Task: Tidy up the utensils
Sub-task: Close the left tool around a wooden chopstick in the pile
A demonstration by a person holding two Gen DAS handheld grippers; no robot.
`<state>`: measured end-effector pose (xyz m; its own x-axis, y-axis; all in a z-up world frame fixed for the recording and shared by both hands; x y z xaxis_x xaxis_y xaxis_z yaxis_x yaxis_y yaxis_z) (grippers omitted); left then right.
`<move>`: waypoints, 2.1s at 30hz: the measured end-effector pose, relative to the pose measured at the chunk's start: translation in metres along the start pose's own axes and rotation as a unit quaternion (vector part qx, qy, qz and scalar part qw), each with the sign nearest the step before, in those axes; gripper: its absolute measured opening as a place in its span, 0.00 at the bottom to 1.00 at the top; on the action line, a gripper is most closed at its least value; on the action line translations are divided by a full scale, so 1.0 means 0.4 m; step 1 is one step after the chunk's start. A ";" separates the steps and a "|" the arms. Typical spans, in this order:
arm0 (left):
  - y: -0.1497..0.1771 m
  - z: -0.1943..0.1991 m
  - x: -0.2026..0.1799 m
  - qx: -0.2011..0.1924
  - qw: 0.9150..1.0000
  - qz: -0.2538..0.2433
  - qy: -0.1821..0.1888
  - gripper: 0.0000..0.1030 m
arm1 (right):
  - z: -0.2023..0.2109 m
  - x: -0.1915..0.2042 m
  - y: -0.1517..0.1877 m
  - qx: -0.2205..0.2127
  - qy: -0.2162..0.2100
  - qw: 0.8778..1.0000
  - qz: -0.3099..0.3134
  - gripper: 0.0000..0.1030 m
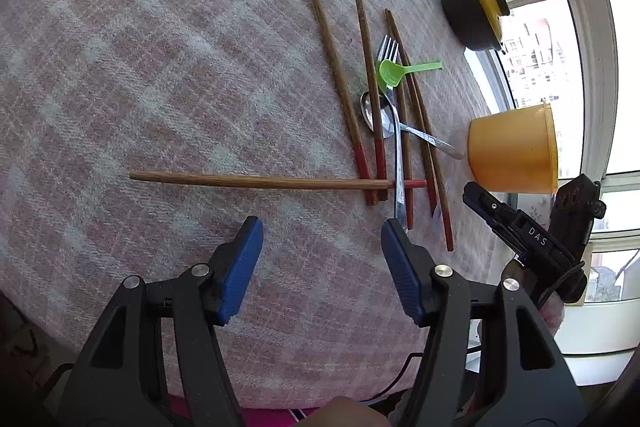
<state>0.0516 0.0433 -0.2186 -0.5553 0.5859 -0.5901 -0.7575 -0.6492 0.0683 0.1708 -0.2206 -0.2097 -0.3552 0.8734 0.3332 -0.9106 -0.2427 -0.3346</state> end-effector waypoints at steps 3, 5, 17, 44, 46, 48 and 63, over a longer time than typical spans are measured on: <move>-0.028 -0.002 0.010 -0.016 0.999 0.030 0.008 0.60 | 0.001 -0.001 0.000 0.000 -0.003 1.000 0.004 0.31; -0.048 0.005 0.004 -0.033 0.999 0.028 0.001 0.60 | 0.002 -0.002 0.000 0.002 -0.004 1.000 0.005 0.31; -0.166 -0.046 -0.073 -0.062 0.997 -0.022 -0.042 0.45 | -0.015 -0.002 0.009 0.007 -0.007 1.000 -0.001 0.30; -0.151 -0.119 -0.160 -0.101 0.976 -0.160 -0.111 0.08 | -0.038 0.103 -0.042 0.021 0.020 0.995 0.091 0.23; -0.153 -0.113 -0.155 -0.096 0.977 -0.159 -0.105 0.08 | -0.045 0.109 -0.047 0.030 0.022 0.994 0.105 0.23; -0.157 -0.108 -0.153 -0.091 0.978 -0.159 -0.099 0.04 | -0.058 0.117 -0.051 0.039 0.021 0.992 0.119 0.23; -0.176 -0.074 -0.118 -0.080 0.983 -0.146 -0.079 0.04 | -0.112 0.102 -0.069 0.072 -0.010 0.991 0.109 0.08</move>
<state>0.1414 0.0470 -0.2194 -0.3790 0.8183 -0.4322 -0.8354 -0.5034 -0.2207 0.1909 -0.1594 -0.2262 -0.5490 0.7856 0.2853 -0.8324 -0.4831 -0.2715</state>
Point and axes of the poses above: each gripper's, at about its wrist camera, not at the fingertips, and z roughly against the way its jaws point, x to its left, y to its underside, the point moved 3 cm from there along -z, roughly the way its jaws point, and after that the axes turned 11 degrees about z, right-handed, at the moved point
